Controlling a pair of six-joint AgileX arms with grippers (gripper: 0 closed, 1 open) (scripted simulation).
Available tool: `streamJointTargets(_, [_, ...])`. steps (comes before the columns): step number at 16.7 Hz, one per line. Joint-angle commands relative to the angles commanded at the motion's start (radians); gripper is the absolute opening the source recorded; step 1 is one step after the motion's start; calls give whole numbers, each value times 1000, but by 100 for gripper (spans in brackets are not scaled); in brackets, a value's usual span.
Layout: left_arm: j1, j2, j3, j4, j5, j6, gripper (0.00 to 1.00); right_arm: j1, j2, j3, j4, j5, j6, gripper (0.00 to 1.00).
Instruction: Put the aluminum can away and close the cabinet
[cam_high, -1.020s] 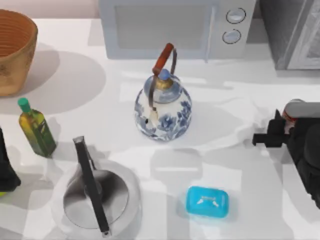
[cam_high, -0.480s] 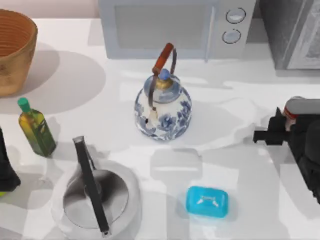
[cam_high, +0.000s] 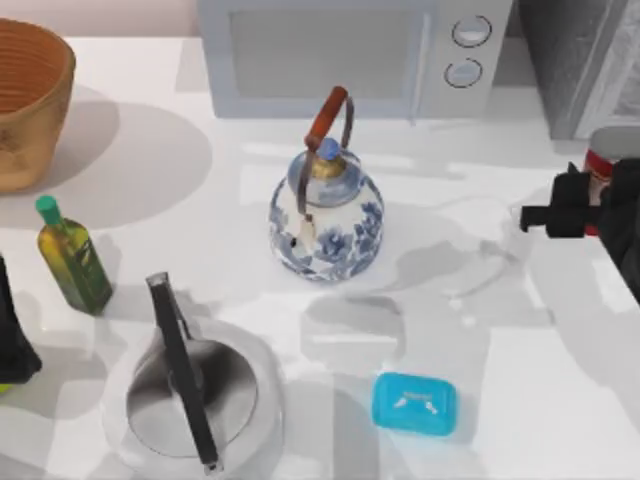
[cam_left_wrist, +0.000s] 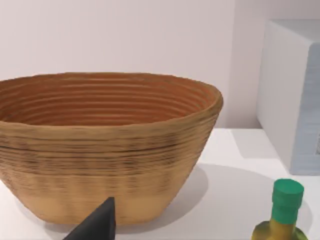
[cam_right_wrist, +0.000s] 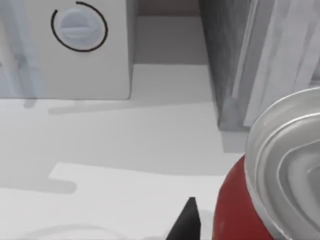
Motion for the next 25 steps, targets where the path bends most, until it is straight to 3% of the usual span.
streamJointTargets(6, [0,0,0,0,0,0,100,-1,-253,72,-269,-1,4,0])
streamJointTargets(16, [0,0,0,0,0,0,100,-48,-361,51,-276,-53,-24,0])
streamJointTargets(20, [0,0,0,0,0,0,100,-116,-636,-13,-302,-162,-68,0])
streamJointTargets(25, [0,0,0,0,0,0,100,-208,-1153,-177,-430,-281,-97,0])
